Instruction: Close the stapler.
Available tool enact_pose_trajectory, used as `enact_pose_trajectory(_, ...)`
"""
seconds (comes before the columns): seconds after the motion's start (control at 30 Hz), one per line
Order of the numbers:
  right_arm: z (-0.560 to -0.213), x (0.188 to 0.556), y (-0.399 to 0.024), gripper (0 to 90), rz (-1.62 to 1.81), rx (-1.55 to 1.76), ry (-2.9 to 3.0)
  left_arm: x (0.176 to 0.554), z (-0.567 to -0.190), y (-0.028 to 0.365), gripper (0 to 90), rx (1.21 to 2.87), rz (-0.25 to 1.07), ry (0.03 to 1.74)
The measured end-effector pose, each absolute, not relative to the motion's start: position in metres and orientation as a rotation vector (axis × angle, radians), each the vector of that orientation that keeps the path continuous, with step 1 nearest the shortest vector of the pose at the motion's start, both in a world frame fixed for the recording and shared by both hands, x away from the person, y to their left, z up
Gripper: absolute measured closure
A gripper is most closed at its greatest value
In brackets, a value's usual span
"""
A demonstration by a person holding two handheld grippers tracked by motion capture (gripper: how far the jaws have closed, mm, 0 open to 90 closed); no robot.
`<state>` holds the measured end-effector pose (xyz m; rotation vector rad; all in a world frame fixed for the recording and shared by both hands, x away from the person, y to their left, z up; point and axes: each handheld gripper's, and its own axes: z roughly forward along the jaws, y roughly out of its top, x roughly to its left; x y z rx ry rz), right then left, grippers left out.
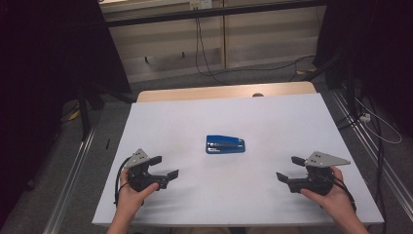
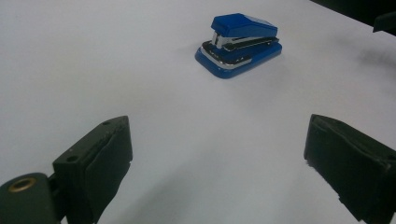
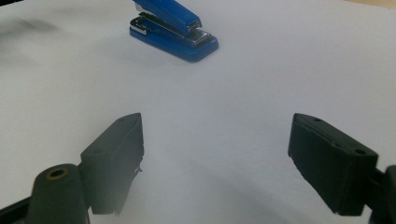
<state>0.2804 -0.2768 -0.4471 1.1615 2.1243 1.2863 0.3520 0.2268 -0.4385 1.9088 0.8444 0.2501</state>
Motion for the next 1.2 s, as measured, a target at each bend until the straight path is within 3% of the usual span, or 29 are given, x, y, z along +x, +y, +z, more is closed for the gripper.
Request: enact_pose_trajectory(1.2, -0.449, 0.271, -0.287, 18.1, 1.292, 1.158, 2.116, 0.342, -0.438, 0.252, 8.0, 1.904, 0.283, 0.862)
